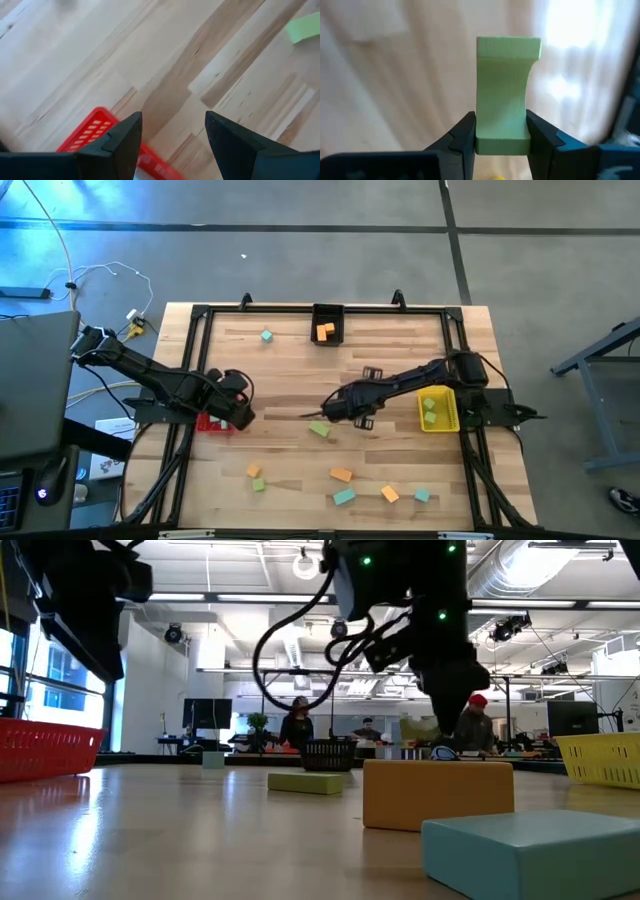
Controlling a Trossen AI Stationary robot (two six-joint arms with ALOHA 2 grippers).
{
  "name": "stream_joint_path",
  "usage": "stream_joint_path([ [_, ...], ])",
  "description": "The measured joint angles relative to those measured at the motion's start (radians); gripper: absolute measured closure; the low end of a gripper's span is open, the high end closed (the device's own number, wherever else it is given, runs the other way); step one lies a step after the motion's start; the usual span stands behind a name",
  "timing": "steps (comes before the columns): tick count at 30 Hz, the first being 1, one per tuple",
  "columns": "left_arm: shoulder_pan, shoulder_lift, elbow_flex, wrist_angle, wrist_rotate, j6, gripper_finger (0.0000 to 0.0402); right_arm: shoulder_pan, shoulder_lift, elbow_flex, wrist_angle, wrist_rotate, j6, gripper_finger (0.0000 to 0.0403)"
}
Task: Sort & place blocks by color
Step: Put the green block into the yellow bin
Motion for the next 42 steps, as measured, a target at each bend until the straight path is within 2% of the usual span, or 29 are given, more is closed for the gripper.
stream_joint_path([
  [4,0.000,0.000,0.000,0.048,-0.003,0.047,0.0200,0.011,-0.023,-0.016,-0.036,0.057,0.079,0.0297],
  [7,0.000,0.000,0.000,0.091,-0.004,0.091,0.0200,0.016,-0.071,-0.090,-0.039,0.082,0.134,0.0297],
  [12,0.000,0.000,0.000,0.167,-0.003,0.170,0.0200,0.016,-0.217,-0.265,-0.064,0.172,0.346,0.0297],
  [15,0.000,0.000,0.000,0.199,-0.003,0.207,0.0200,0.015,-0.335,-0.357,-0.064,0.171,0.474,0.0297],
  [25,0.000,0.000,0.000,0.295,-0.022,0.314,0.0200,0.076,-0.707,-0.564,-0.058,0.112,0.826,0.0297],
  [29,0.000,0.000,0.000,0.315,-0.022,0.342,0.0200,0.107,-0.814,-0.635,-0.050,0.050,0.956,0.0297],
  [35,0.000,0.000,0.000,0.317,-0.022,0.360,0.0200,0.150,-0.897,-0.719,-0.018,-0.089,1.113,0.0297],
  [40,0.000,0.000,0.000,0.316,-0.022,0.387,0.0200,0.181,-0.901,-0.775,0.024,-0.218,1.195,0.0297],
  [42,0.000,0.000,0.000,0.316,-0.022,0.393,0.0200,0.190,-0.887,-0.776,0.031,-0.225,1.205,0.0297],
])
